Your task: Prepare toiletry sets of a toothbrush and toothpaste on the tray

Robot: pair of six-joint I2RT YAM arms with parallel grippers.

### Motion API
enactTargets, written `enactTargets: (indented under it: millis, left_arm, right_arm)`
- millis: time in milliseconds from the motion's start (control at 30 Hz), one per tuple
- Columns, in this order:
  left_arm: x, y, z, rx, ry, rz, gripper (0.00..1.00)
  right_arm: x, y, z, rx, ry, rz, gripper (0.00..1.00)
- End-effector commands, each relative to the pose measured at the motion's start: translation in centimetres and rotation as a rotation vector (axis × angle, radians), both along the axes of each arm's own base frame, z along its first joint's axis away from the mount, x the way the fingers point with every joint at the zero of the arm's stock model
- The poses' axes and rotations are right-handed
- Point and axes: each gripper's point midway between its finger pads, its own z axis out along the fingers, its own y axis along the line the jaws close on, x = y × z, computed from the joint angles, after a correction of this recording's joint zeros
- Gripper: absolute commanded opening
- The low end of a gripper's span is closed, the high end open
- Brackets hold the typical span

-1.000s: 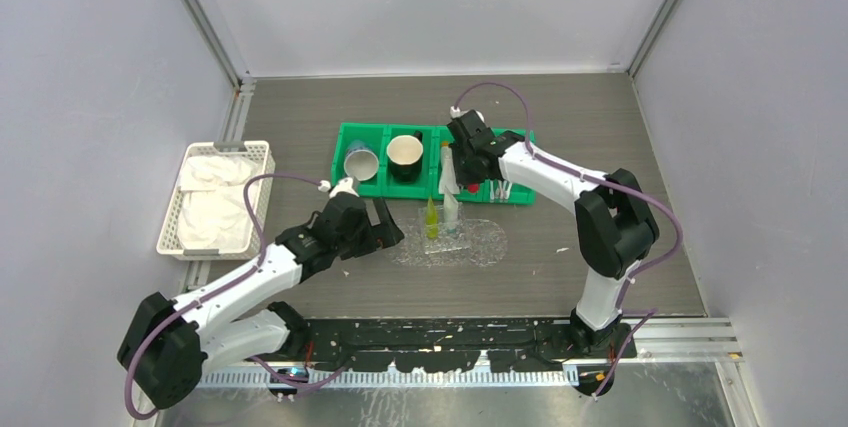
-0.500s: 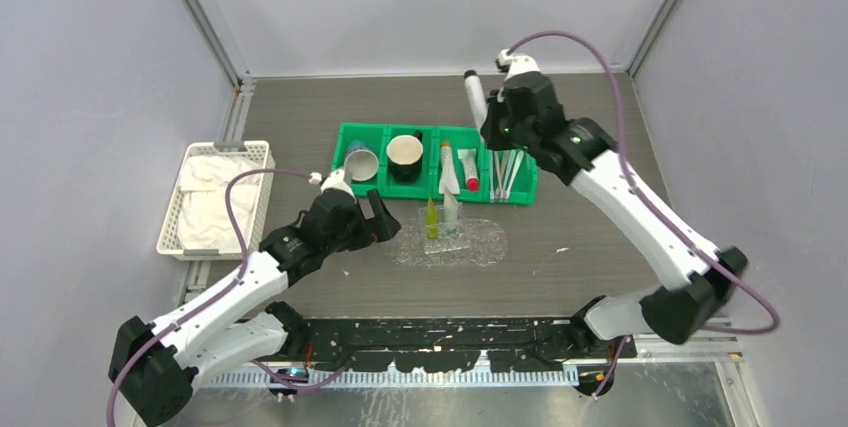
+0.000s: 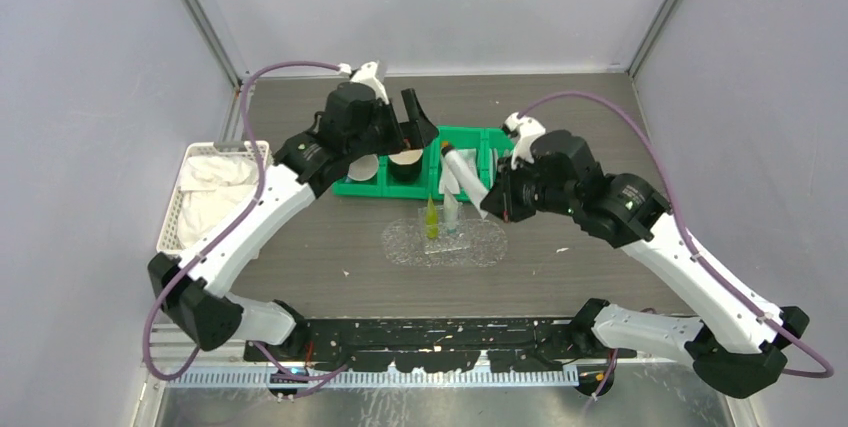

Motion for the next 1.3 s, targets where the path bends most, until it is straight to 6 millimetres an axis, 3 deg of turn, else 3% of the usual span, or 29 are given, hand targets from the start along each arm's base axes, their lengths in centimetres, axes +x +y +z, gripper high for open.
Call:
enactTargets:
  millis: [0,133,300,467,800,1000,1267]
  left_arm:
    - [-1.3,-0.9,-4.6,0.085,0.132,-0.101,1.00]
    - [-2.3,-0.3,-8.0,0.087,0.177,-0.088,1.00]
    - [-3.7,0.3,-10.5,0.114,0.226,-0.095,1.00]
    - [-5.5,0.7,-10.6,0.118,0.223,-0.115,1.00]
    - [-9.0,3.4,-10.1,0.084,0.202,-0.087,0.99]
    - [-9.5,3.7,-10.8,0.087,0.211,-0.083,0.99]
    - [-9.5,3.4,-11.5,0.076,0.220,-0.088,0.99]
  right_arm:
    - [-3.3,1.7,-1.4,0.048,0.072,0.088,0.01]
    - [-5.0,3.2,-3.2,0.026,0.099,0.148,0.01]
    - [-5.5,5.0,-2.8,0.037,0.090,0.198,0.01]
    - [-4.6,6.6,-2.0,0.038,0.074,0.213,0.01]
    - [-0.7,6.8,1.5,0.022,-0.071,0.098,0.01]
    - [-0.3,7.4,3.9,0.075,-0.114,0.098,0.01]
    - [-0.4,8.1,4.7,0.119,-0.121,0.110,0.01]
